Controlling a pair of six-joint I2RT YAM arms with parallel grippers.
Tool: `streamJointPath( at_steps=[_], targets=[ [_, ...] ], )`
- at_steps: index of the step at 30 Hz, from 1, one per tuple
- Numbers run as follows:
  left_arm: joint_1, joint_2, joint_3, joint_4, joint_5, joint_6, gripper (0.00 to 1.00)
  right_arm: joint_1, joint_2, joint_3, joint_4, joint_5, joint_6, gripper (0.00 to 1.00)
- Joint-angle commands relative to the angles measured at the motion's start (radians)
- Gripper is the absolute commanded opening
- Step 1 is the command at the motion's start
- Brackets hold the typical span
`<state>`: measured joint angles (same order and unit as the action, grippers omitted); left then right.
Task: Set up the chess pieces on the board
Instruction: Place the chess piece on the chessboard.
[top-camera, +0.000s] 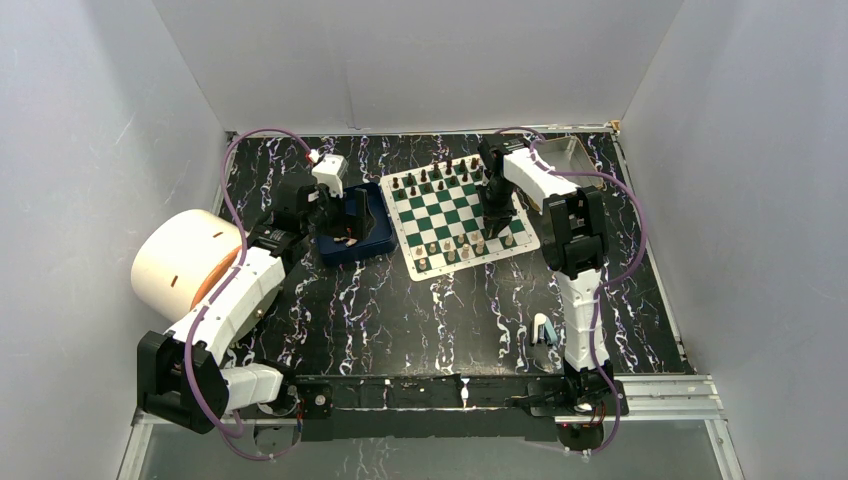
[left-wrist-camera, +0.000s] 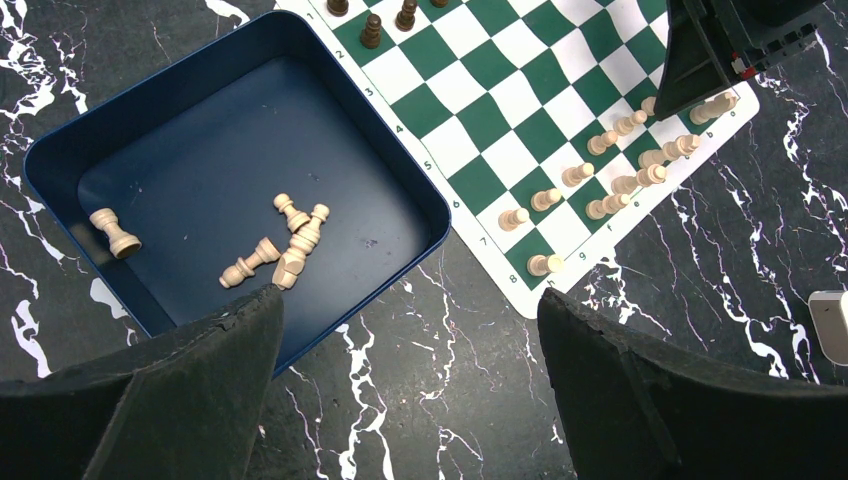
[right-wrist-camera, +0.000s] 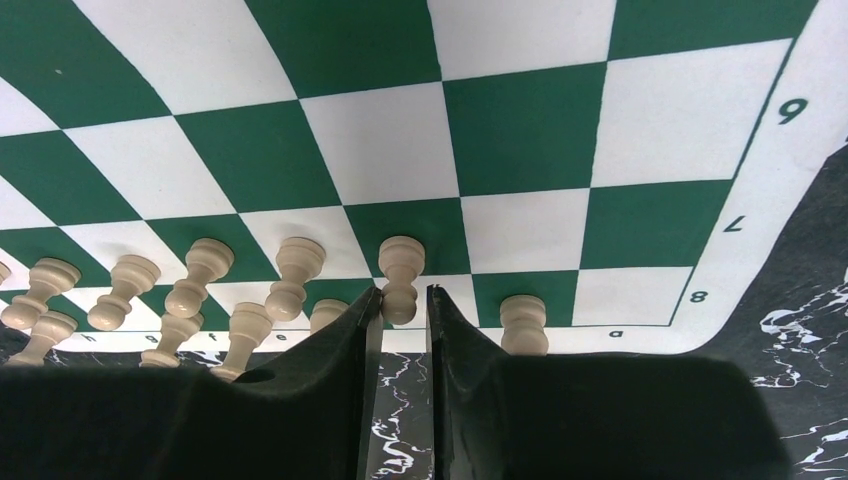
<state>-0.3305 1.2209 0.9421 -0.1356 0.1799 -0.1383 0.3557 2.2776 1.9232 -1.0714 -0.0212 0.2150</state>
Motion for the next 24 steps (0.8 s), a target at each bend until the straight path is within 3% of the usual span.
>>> streamJointPath(
  at_steps=[1, 15, 24],
  targets=[
    [-0.004, -0.015, 0.007, 0.015, 0.011, 0.0, 0.95, 0.007, 0.004, 0.045, -0.017, 0.008, 0.011, 0.32],
    [-0.005, -0.023, 0.007, 0.002, -0.02, 0.006, 0.95, 0.007, -0.047, 0.052, -0.035, 0.014, 0.011, 0.36],
    [-0.005, 0.018, 0.086, -0.117, -0.262, 0.02, 0.97, 0.007, -0.177, 0.058, -0.043, 0.053, 0.008, 0.44]
  ],
)
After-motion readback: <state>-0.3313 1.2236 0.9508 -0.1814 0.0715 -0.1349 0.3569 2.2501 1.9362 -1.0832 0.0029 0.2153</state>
